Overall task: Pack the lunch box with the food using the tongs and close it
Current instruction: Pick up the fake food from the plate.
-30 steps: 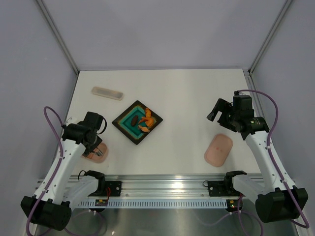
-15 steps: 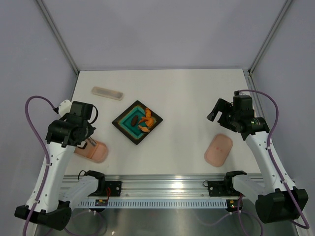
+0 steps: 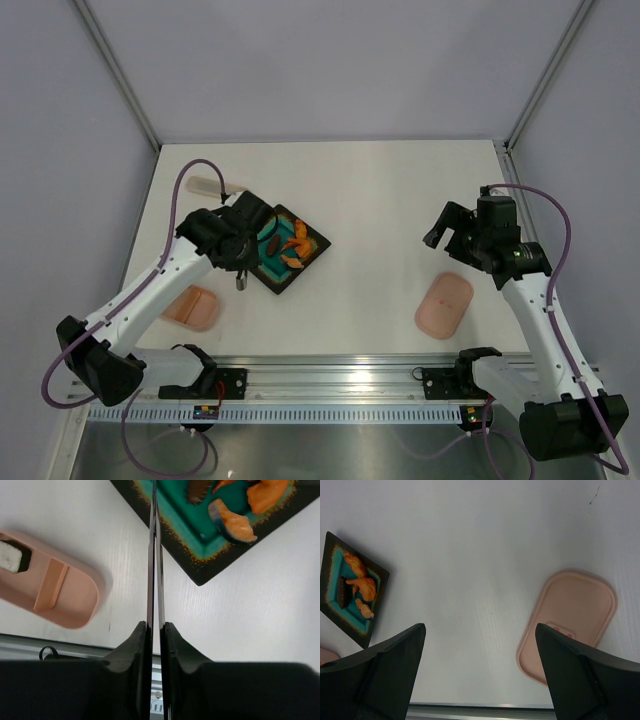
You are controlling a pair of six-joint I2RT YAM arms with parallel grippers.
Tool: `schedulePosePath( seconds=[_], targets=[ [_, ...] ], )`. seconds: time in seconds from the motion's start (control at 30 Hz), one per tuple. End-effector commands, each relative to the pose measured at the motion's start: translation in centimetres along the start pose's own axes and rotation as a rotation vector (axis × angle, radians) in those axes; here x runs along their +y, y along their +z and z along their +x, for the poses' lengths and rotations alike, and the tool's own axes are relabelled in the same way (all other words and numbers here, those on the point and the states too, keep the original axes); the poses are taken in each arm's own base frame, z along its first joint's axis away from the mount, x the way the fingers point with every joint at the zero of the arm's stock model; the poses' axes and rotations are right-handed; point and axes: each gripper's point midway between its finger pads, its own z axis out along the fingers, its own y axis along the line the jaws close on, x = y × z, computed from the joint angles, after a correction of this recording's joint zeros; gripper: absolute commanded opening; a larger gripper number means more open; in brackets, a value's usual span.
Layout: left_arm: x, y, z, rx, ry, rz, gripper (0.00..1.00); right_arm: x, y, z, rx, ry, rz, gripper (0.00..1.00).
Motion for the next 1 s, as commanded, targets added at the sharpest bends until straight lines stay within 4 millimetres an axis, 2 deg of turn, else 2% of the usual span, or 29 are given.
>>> schedulePosePath(
  seconds=[0.0,0.1,0.3,0.4,0.43,0.5,0.53,0.7,0.97],
  targets=[
    [-2.6,-0.8,-1.6,-0.034,0.022,0.106,0.23,0.0,-1.6,-1.2,-0.052,-0.005,0.014,0.99],
    [-4.4,-0.6,-1.1,-0.014,0.026,0.173,0.29,-0.1,-1.6,-1.0,-0.050,0.002,0.016,0.99],
    [-7.4,0.1,0.6,0.040,-0.056,0.290,0.31,-0.1,-1.7,-1.0,-0.049,0.006,0.014,0.99],
    [-7.9,0.6,1.1,0.033,-0.130,0.272,0.35,-0.1,-1.6,-1.0,-0.046,0.006,0.016,0.99],
    [-8.2,0.8,1.2,0.034,-0.150,0.272,0.40,-0.1,-1.6,-1.0,-0.046,0.006,0.016,0.99],
    [-8.8,1.1,1.5,0.040,-0.196,0.281,0.41,-0.1,-1.6,-1.0,-0.044,0.006,0.015,1.00],
    [-9.2,1.0,1.6,0.039,-0.205,0.288,0.46,-0.1,-1.6,-0.9,-0.043,0.007,0.016,1.00],
    [-10.0,1.3,1.8,0.041,-0.237,0.282,0.52,-0.1,-1.7,-1.1,-0.049,0.005,0.017,0.99],
    [-9.4,2.4,2.1,0.037,-0.266,0.203,0.57,-0.1,-1.7,-0.9,-0.044,-0.001,0.018,0.99]
  ],
)
